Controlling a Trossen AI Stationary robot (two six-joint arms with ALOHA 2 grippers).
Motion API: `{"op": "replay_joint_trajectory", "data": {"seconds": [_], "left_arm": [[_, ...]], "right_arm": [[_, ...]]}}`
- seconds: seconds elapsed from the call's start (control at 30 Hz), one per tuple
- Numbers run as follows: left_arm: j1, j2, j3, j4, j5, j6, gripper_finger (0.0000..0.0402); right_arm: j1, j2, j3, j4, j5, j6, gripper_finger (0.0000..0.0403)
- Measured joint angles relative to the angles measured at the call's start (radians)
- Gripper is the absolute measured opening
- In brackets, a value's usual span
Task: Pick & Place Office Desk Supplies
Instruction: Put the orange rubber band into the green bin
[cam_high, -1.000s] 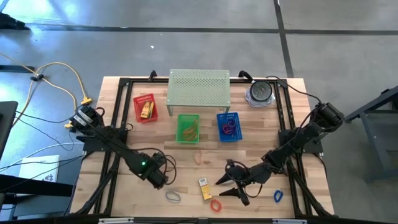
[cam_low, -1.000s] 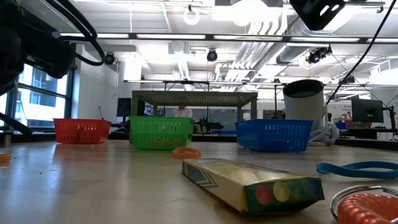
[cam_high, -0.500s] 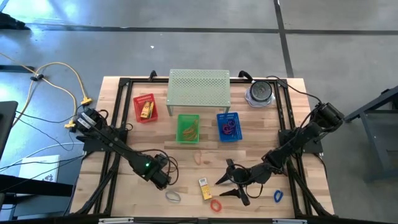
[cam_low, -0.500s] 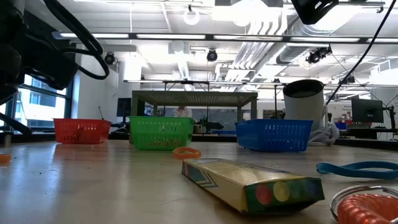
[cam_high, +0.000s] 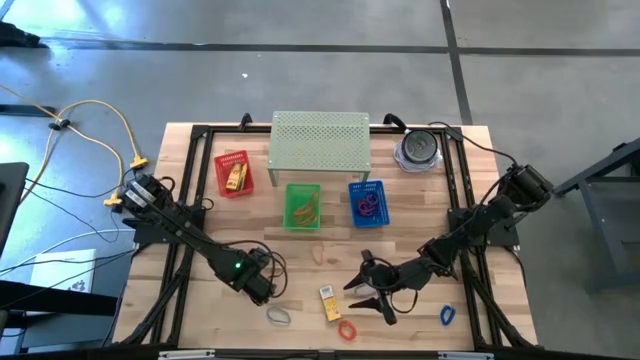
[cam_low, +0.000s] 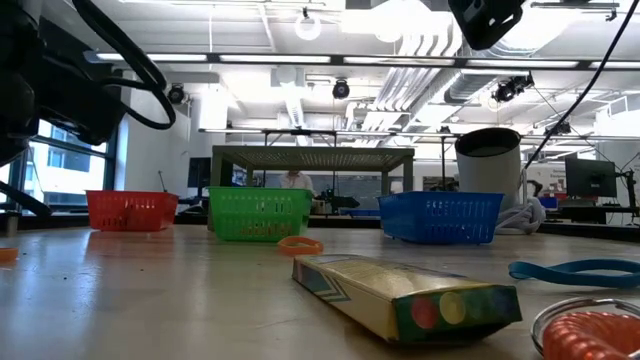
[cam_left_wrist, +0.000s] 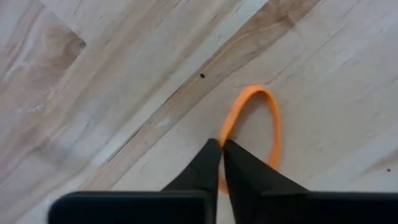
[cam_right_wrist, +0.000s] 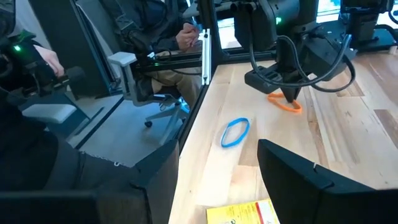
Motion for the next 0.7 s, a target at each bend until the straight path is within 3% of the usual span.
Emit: {"op": "replay_joint_trajectory", "data": {"seconds": [0.27,0.43,0.7], "left_arm": [[-0.011,-0.013,0.006,-0.001,-0.091,-0.015,0.0001],[-0.015,-0.043,0.048,-0.005,-0.295,0.005,0.0001],[0.055,-0.117,0.191,-0.004,-0.397,0.259,0.0001]], "right_arm": [[0.0,0.0,0.0,-0.025,0.0,0.0,0.0208],[0.0,0.0,0.0,-0.025,0.0,0.0,0.0208],[0.0,0.0,0.0,-0.026,0.0,-0.033,0.0208]]}}
